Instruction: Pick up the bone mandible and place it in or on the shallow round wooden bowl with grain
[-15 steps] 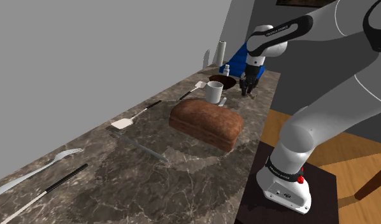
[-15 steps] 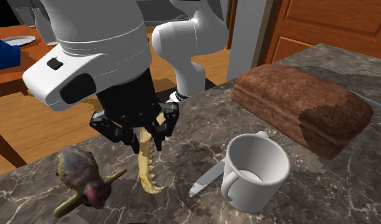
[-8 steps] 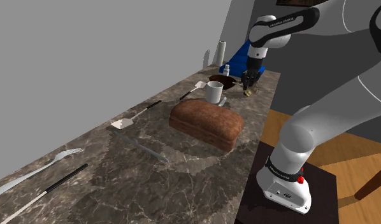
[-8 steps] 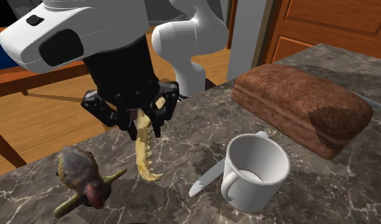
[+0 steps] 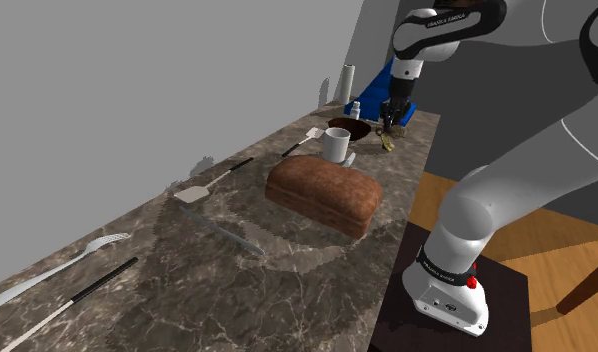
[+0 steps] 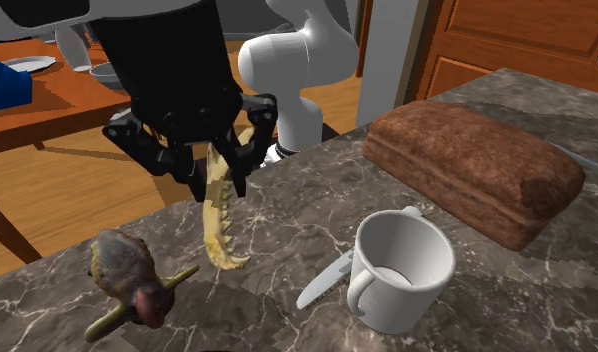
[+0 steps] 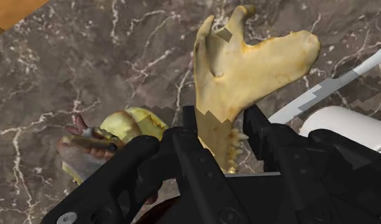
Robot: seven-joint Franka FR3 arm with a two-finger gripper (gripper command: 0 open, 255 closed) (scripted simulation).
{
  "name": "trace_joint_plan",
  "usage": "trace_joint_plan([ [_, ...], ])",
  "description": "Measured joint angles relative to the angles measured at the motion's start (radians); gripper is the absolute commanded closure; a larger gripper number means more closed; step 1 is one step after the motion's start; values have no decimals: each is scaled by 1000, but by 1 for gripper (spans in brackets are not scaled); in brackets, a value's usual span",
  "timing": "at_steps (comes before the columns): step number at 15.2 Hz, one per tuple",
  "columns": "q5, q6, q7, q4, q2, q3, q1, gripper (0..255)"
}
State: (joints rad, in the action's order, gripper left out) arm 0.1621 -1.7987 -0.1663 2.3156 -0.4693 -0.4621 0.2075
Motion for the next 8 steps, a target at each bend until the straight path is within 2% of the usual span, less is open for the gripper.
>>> trace_joint_plan([
  [3,-34,-6,-30,-96,105,-27,-23,255],
  [8,-130,-12,-92,-293,328,-71,-57,255],
])
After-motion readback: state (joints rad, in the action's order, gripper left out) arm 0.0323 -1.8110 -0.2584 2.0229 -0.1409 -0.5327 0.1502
